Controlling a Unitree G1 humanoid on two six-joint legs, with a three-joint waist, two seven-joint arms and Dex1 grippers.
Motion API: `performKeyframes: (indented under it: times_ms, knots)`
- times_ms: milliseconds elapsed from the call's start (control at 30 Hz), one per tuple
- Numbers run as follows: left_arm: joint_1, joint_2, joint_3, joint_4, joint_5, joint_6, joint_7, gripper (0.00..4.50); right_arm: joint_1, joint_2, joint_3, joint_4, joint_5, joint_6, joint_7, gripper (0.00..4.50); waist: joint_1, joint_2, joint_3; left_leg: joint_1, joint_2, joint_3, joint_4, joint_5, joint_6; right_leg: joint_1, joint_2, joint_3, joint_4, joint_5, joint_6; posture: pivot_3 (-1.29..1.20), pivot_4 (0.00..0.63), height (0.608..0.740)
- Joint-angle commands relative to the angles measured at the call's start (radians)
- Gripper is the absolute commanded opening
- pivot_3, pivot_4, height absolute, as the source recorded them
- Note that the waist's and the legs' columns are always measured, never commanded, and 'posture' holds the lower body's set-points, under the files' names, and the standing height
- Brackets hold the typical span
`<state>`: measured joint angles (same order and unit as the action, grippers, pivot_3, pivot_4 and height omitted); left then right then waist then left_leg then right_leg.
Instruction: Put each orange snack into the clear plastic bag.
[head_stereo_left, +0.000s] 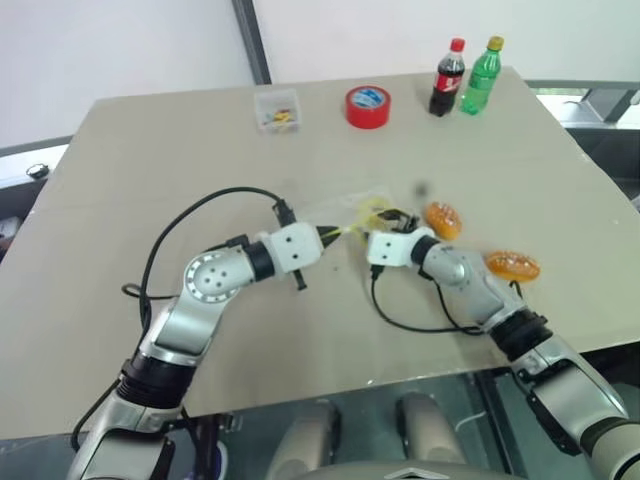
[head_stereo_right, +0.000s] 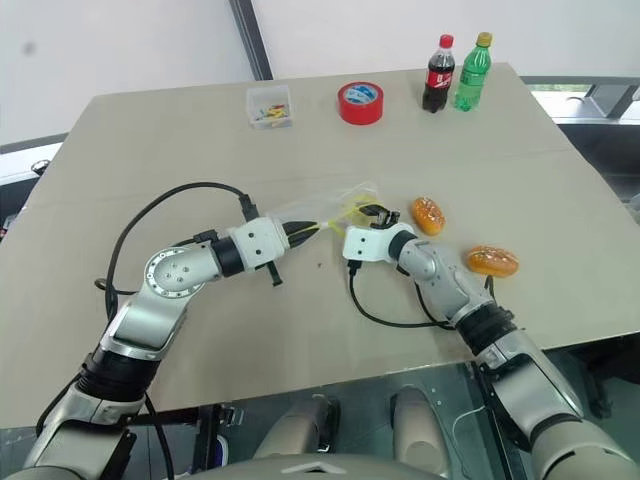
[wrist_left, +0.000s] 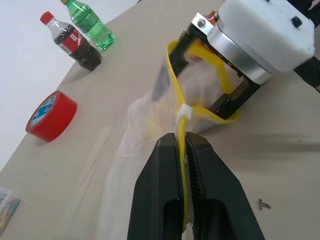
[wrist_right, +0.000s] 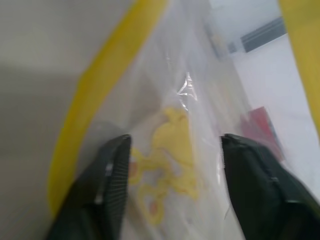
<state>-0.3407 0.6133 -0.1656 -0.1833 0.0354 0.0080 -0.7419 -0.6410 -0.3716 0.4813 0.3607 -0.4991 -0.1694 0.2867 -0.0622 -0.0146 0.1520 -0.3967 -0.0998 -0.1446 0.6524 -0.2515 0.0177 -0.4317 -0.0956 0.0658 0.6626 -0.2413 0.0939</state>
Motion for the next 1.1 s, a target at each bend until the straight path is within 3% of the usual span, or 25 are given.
performKeyframes:
  times_ms: [33,133,267,400,667,733,967,1100]
  knots:
    - [-0.006,0.003,0.041,0.008,0.0,-0.004,0.025,0.0,-0.007,-0.026,-0.045,-0.056,-0.014,-0.001,-0.004,4.48,0.001,0.0,0.0,0.0,0.0,0.0,0.0,0.0,0.0,0.0,0.0,0.0,0.0,0.0,0.0,0.0,0.15,0.74]
    - [-0.028,-0.007,0.05,0.044,0.011,0.04,0.054,0.0,0.026,-0.034,-0.099,-0.15,0.053,0.058,0.062,4.48,0.005,0.0,0.0,0.0,0.0,0.0,0.0,0.0,0.0,0.0,0.0,0.0,0.0,0.0,0.0,0.0,0.15,0.74]
    - [-0.064,-0.017,0.052,0.094,0.033,0.069,0.092,0.0,0.118,0.001,-0.244,-0.39,0.333,0.303,0.242,4.48,0.019,0.0,0.0,-0.001,0.0,0.0,0.0,0.0,0.0,0.0,0.0,0.0,0.0,0.0,0.0,0.0,0.15,0.74]
    - [-0.084,-0.024,0.054,0.115,0.04,0.075,0.109,0.0,0.164,-0.026,-0.341,-0.52,0.453,0.501,0.312,4.48,0.021,0.0,0.0,-0.001,0.0,0.0,0.0,0.0,0.0,0.0,0.0,0.0,0.0,0.0,0.0,0.0,0.15,0.74]
    - [-0.093,-0.031,0.058,0.123,0.033,0.07,0.101,0.0,0.138,-0.035,-0.474,-0.323,0.499,0.749,0.229,4.48,0.023,0.0,0.0,0.0,0.0,0.0,0.0,0.0,0.0,0.0,0.0,0.0,0.0,0.0,0.0,0.0,0.15,0.74]
    - [-0.093,-0.035,0.059,0.12,0.027,0.07,0.1,0.0,0.126,-0.01,-0.508,-0.271,0.544,0.783,0.23,3.97,0.019,0.0,0.0,0.0,0.0,0.0,0.0,0.0,0.0,0.0,0.0,0.0,0.0,0.0,0.0,0.0,0.15,0.74]
    - [-0.084,-0.049,0.082,0.106,-0.02,0.069,0.089,0.0,0.115,0.001,-0.54,-0.357,0.611,0.788,0.222,1.04,0.022,0.0,0.0,-0.001,0.0,0.0,0.0,0.0,0.0,0.0,-0.001,0.0,0.0,0.0,0.0,0.0,0.15,0.74]
    - [-0.081,-0.05,0.082,0.108,-0.025,0.048,0.088,0.0,0.127,0.026,-0.487,-0.507,0.677,0.848,0.258,1.04,0.018,0.0,0.0,-0.001,0.0,0.0,0.0,0.0,0.0,0.0,-0.001,0.0,0.0,0.0,0.0,0.0,0.15,0.74]
